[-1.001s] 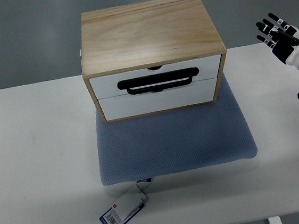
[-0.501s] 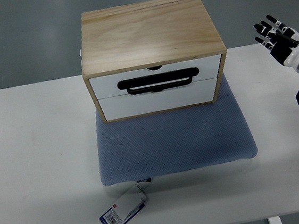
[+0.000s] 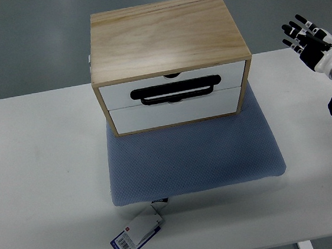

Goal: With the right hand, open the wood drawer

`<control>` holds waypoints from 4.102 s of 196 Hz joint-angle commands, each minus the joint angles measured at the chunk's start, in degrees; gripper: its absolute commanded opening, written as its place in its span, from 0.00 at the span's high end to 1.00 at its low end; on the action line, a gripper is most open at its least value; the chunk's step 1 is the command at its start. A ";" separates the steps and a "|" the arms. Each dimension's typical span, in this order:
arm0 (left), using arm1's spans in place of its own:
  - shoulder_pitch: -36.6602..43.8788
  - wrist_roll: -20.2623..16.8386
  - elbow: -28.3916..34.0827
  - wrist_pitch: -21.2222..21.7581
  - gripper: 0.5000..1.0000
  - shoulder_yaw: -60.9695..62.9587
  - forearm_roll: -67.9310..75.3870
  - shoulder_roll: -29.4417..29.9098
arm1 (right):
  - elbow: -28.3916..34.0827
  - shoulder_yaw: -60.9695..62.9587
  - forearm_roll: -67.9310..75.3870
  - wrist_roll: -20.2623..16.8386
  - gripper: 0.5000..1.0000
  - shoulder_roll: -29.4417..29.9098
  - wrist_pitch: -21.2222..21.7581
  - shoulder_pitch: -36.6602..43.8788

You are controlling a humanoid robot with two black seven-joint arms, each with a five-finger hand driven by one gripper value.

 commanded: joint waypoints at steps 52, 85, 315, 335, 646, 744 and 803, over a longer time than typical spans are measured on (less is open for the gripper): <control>0.00 0.00 0.00 -0.01 0.00 0.00 0.01 0.00 | -0.06 0.00 0.00 0.00 0.13 -0.27 0.08 0.11; 0.00 0.00 0.00 -0.01 0.00 0.00 0.01 0.00 | -0.06 0.00 0.00 -0.09 0.13 -0.80 0.08 0.11; 0.00 0.00 0.00 -0.01 0.00 0.00 0.01 0.00 | 9.44 -36.91 12.30 4.66 0.14 -24.18 6.67 16.19; 0.00 0.00 0.00 -0.01 0.00 0.00 0.01 0.00 | 11.28 -45.96 12.30 5.62 0.14 -26.37 10.71 23.31; 0.00 0.00 0.00 -0.01 0.00 0.00 0.01 0.00 | 36.24 -89.82 -4.13 -3.34 0.14 -19.70 20.64 75.69; 0.00 0.00 0.00 -0.01 0.00 0.00 0.01 0.00 | 36.24 -104.41 8.44 -2.73 0.14 -8.62 22.05 89.76; 0.00 0.00 0.00 -0.01 0.00 0.00 0.01 0.00 | 35.45 -106.08 12.66 -2.46 0.14 -5.81 25.06 90.29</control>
